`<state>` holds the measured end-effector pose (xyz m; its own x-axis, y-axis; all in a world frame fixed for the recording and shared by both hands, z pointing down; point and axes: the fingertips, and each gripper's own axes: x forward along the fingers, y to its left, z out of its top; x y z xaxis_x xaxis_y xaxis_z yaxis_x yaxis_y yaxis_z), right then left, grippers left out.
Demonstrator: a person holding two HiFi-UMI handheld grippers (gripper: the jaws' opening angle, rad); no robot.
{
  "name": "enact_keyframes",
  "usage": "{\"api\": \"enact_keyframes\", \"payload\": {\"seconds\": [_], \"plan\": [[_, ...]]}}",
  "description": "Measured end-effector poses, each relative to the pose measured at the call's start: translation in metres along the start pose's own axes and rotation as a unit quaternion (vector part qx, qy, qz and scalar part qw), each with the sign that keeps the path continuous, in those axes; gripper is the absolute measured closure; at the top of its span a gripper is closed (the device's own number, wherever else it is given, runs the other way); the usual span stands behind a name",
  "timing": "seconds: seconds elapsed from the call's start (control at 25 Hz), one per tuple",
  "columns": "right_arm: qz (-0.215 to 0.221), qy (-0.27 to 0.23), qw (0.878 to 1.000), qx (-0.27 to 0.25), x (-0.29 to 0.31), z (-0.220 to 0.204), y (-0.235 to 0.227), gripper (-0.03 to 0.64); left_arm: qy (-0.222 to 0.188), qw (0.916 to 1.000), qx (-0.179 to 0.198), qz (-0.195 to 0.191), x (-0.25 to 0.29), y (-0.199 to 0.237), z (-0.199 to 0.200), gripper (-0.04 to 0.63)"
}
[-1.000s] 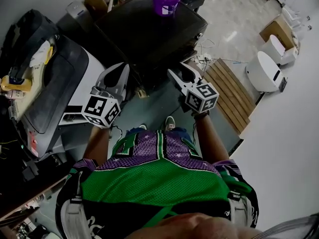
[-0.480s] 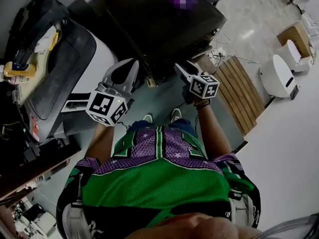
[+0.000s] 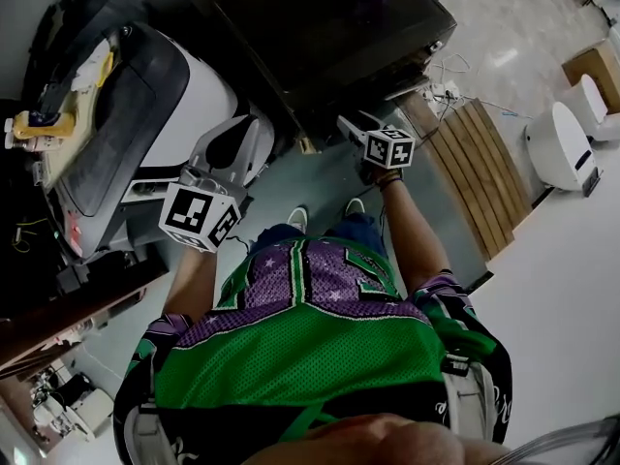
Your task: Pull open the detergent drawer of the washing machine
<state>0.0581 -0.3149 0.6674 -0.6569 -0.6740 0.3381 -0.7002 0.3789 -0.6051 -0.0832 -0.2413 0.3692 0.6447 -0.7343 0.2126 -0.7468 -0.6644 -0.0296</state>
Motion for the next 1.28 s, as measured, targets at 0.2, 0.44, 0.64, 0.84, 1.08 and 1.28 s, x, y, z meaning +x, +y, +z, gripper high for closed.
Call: {"api": "enact_keyframes", "payload": {"seconds": [0.2, 0.44, 0.64, 0.84, 1.08, 1.28], "plan": [[0.014, 0.041, 0.999, -0.019, 0.019, -0.017, -0.015, 0.411, 0.011, 0.9997, 0.010, 0.017, -0.001, -0.003, -0.001, 0.581], [0.038, 0.060, 0.997, -0.011, 0.040, -0.030, -0.033, 0.410, 0.033, 0.9985, 0.031, 0.029, -0.001, -0.010, -0.010, 0.581], [0.072, 0.061, 0.995, 0.001, 0.055, -0.036, -0.040, 0.410, 0.058, 0.9965, 0.043, 0.042, -0.003, -0.013, -0.021, 0.581], [0.101, 0.073, 0.992, 0.016, 0.069, -0.041, -0.045, 0.410, 0.068, 0.9952, 0.037, 0.059, -0.003, -0.006, -0.025, 0.581], [0.151, 0.055, 0.985, 0.069, 0.078, -0.034, -0.046, 0.410, 0.084, 0.9929, 0.020, 0.082, -0.006, 0.005, -0.034, 0.581], [0.204, 0.038, 0.971, 0.117, 0.076, -0.025, -0.042, 0.411, 0.098, 0.9905, 0.020, 0.094, -0.010, 0.011, -0.042, 0.581]]}}
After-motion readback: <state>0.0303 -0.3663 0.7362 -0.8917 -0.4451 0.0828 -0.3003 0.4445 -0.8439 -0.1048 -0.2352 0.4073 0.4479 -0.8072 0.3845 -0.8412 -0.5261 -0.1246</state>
